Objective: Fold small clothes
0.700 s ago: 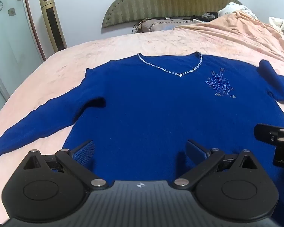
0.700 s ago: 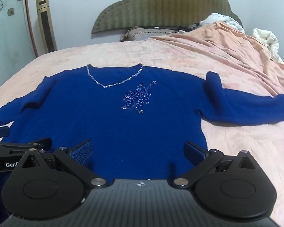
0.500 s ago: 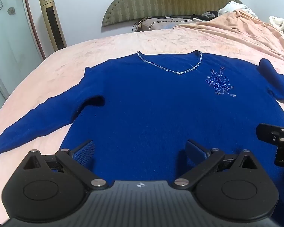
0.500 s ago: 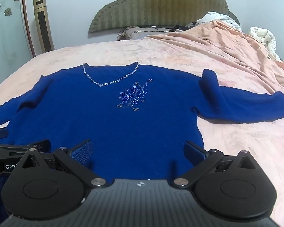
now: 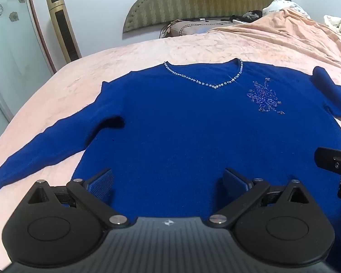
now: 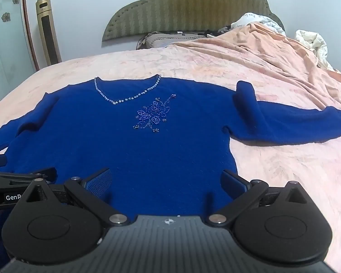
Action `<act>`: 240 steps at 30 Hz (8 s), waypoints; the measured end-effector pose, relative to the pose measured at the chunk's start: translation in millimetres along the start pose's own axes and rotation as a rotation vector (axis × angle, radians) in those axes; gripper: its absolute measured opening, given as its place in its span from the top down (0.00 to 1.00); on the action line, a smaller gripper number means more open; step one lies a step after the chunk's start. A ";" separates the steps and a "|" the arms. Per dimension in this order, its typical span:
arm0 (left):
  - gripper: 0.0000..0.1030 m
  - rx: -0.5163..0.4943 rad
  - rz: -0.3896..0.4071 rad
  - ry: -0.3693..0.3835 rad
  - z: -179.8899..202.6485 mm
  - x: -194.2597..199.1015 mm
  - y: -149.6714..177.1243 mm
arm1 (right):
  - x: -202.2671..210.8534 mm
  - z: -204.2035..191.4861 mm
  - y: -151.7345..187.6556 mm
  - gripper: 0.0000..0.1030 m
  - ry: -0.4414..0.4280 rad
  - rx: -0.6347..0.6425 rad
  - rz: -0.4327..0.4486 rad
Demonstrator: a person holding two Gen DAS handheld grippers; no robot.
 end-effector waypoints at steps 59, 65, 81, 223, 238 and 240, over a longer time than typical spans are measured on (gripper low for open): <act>0.00 -0.040 -0.010 -0.007 33.5 -8.8 -17.2 | 3.9 34.5 0.7 0.00 -0.146 -0.120 0.065; 0.00 -0.050 -0.018 -0.011 45.3 -13.4 -26.2 | 2.9 46.9 -6.6 0.00 -0.170 -0.116 0.095; 0.00 -0.087 0.016 0.021 66.3 -19.8 -47.1 | 2.6 239.3 -42.3 0.01 -0.037 -0.529 0.187; 0.82 1.434 0.080 0.134 -353.2 -54.0 118.9 | -25.0 -162.9 -45.6 0.23 -0.579 0.040 0.038; 0.95 0.944 0.226 -0.664 -404.8 9.5 -2.8 | -45.8 -27.0 -16.4 0.20 -0.403 -0.240 0.006; 0.95 0.877 0.271 -0.683 -397.1 14.8 -34.2 | -47.4 -12.7 -12.5 0.20 -0.401 -0.281 0.009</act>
Point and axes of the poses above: each gripper's, at about its wrist camera, not at the fingertips, and x roughly against the way its jaws point, z to its right, y to its underside, the point moved 2 cm from there along -x, roughly the way its jaws point, and after that the axes turned 4 degrees about -x, right-handed, at the moved point
